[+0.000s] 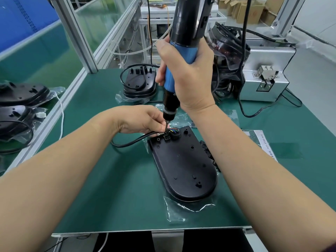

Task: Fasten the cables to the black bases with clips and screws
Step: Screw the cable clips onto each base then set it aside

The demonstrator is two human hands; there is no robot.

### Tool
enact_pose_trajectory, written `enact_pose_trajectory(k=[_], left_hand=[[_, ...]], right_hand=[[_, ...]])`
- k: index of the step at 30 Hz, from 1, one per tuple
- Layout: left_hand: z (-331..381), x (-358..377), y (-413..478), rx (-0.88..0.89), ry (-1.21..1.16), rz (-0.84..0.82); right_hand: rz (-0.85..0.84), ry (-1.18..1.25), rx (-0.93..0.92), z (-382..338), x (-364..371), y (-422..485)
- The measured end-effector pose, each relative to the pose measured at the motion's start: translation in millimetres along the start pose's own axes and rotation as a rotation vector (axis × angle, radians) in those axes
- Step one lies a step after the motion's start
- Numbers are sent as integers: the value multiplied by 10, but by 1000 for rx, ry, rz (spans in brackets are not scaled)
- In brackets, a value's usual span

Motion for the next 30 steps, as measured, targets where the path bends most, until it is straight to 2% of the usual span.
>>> enact_pose_trajectory(k=[11, 30], left_hand=[[-2, 34, 1, 19, 117, 58], [-29, 68, -32, -18, 34, 140]], right_hand=[[-12, -8, -26, -16, -32, -41], [-89, -110, -59, -34, 34, -115]])
Point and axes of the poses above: each hand's wrist, its own y-axis towards the middle knuckle, its own x-axis out of the palm, z = x × y, the point moved 1 cm from there along y, towards the middle knuckle, and after that the axes turned 6 degrees about -y, right-handed, at the moved point
